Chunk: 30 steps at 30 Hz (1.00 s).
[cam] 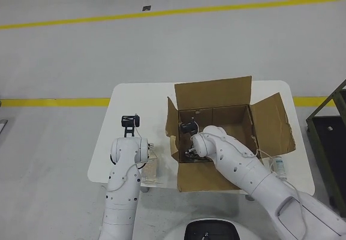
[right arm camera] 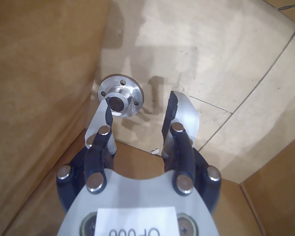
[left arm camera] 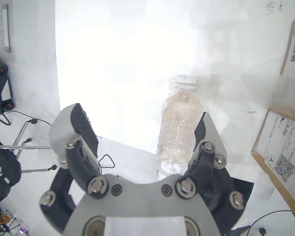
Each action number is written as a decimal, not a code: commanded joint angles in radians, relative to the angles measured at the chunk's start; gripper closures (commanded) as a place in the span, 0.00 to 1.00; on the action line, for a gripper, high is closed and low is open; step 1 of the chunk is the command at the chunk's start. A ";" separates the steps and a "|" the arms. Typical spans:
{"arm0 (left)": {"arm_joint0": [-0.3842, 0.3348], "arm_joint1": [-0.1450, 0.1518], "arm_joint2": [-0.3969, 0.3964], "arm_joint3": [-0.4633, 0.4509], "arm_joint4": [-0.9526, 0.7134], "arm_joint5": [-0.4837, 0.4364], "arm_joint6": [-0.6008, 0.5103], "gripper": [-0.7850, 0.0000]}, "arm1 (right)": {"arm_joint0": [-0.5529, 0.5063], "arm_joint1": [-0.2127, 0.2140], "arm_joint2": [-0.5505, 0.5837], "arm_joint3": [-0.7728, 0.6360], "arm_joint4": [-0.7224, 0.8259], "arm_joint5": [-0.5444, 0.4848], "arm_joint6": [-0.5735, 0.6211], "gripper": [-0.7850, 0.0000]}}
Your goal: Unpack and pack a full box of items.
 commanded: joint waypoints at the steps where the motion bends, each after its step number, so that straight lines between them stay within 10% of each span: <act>1: 0.000 0.000 0.000 0.000 0.000 0.000 0.000 0.00 | -0.001 -0.001 0.002 -0.001 0.000 -0.002 0.001 0.39; 9: 0.000 0.000 0.000 0.000 0.000 0.000 0.000 0.00 | -0.013 0.004 0.023 -0.032 -0.011 -0.016 -0.002 0.22; 30: 0.000 0.000 0.000 0.000 0.000 0.000 0.000 0.00 | 0.004 0.007 0.068 0.009 -0.045 0.046 0.068 0.80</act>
